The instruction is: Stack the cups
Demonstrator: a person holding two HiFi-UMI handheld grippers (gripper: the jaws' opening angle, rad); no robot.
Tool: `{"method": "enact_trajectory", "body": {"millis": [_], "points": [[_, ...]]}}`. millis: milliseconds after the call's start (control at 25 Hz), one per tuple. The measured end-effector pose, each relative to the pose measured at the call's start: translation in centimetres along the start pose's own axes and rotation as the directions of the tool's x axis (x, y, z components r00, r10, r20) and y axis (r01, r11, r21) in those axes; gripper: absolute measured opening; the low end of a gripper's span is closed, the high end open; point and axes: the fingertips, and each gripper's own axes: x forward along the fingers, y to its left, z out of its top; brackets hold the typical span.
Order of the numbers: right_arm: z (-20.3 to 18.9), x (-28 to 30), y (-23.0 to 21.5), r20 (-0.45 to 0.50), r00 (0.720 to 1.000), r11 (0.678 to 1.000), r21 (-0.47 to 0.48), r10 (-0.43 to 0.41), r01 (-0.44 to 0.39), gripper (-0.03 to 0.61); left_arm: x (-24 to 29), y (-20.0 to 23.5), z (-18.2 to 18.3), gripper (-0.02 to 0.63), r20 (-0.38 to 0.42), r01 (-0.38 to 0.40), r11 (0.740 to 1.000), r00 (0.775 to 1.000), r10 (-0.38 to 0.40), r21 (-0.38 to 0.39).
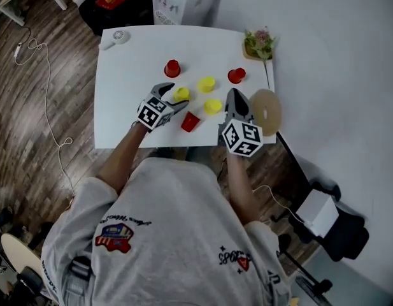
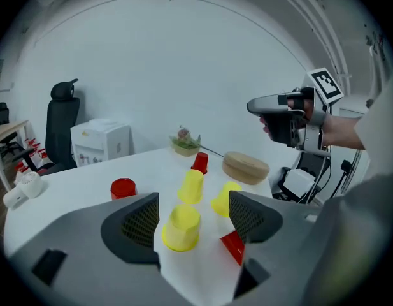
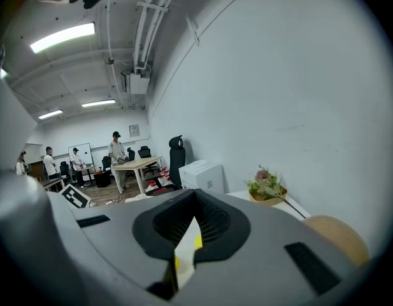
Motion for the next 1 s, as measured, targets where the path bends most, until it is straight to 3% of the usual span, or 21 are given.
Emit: {"method": "enact_trajectory", "body": {"millis": [120, 280, 440, 720, 1000], "points": [[-0.3, 0.0, -1.0, -0.006, 1.000, 1.000, 0.004, -0.011, 0.011, -0.003, 1.9, 0.2, -0.9, 0.324, -0.046, -0.014, 0.999, 0.999, 0.016, 0.038], [-0.7, -0.2, -2.4, -0.015, 1.000, 1.000, 0.002, -0.015, 0.015, -0.003, 3.8, 0.6, -2.0, 0.290, -0.081, -0.035, 0.999, 0.996, 0.034, -0.016], [-0.8, -0.1, -3.7, -0.025, 1.000, 1.000, 0.003, -0.019, 0.019, -0.003, 5.5, 1.2, -3.7, 0.240, -0.149, -0.115, 0.993, 0.982, 0.113, -0.004], [-1.4, -0.2, -5.2, -0.037, 0.999, 1.000, 0.014, -0.025, 0.025, -0.003, 5.4, 2.0, -2.9, 0.212, -0.076, -0.154, 0.984, 0.986, 0.148, -0.086], [-1.5, 0.0, -4.7, -0.036, 0.999, 1.000, 0.015, -0.008, 0.009, -0.003, 1.9, 5.1, -2.3, 0.210, -0.038, -0.243, 0.959, 0.970, 0.240, -0.142]]}}
